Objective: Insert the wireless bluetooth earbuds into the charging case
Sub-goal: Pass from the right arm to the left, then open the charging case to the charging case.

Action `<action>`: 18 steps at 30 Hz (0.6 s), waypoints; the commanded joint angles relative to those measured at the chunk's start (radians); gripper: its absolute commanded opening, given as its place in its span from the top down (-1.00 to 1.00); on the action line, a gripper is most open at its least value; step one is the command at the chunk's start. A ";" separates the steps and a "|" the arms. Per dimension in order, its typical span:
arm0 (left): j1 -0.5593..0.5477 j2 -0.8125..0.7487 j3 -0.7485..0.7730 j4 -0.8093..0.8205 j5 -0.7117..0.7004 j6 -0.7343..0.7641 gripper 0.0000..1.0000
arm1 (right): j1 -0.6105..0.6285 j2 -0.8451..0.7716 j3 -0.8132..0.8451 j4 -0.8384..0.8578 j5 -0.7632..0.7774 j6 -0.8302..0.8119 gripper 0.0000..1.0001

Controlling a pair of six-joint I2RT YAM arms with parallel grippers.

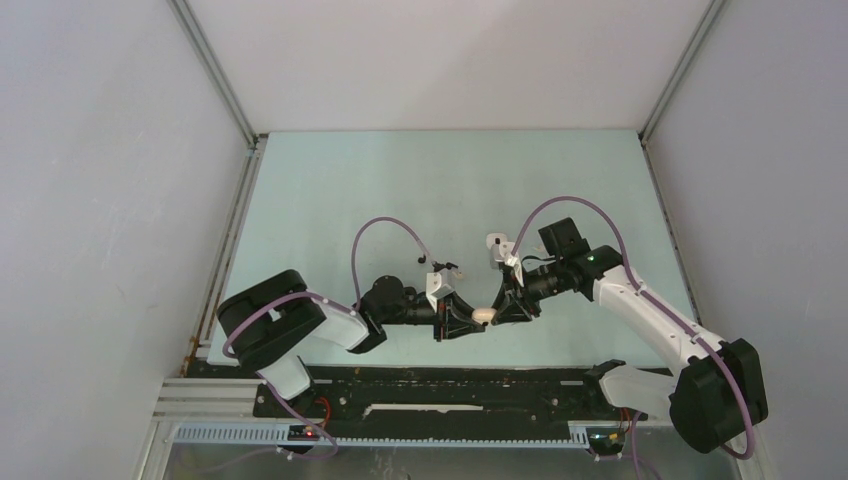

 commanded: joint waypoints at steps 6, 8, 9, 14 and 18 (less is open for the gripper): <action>-0.008 0.008 0.032 0.048 0.024 0.018 1.00 | -0.014 -0.024 0.044 0.081 -0.015 0.087 0.52; -0.015 0.000 0.023 0.047 0.020 0.044 1.00 | -0.035 -0.012 0.044 0.125 -0.013 0.154 0.35; -0.018 -0.005 0.020 0.048 0.023 0.055 1.00 | -0.047 -0.004 0.044 0.137 -0.016 0.177 0.30; -0.025 -0.010 0.018 0.047 0.027 0.060 1.00 | -0.091 0.055 0.078 0.116 -0.067 0.212 0.23; -0.026 -0.013 0.018 0.046 0.028 0.058 1.00 | -0.115 0.059 0.090 0.108 -0.109 0.226 0.21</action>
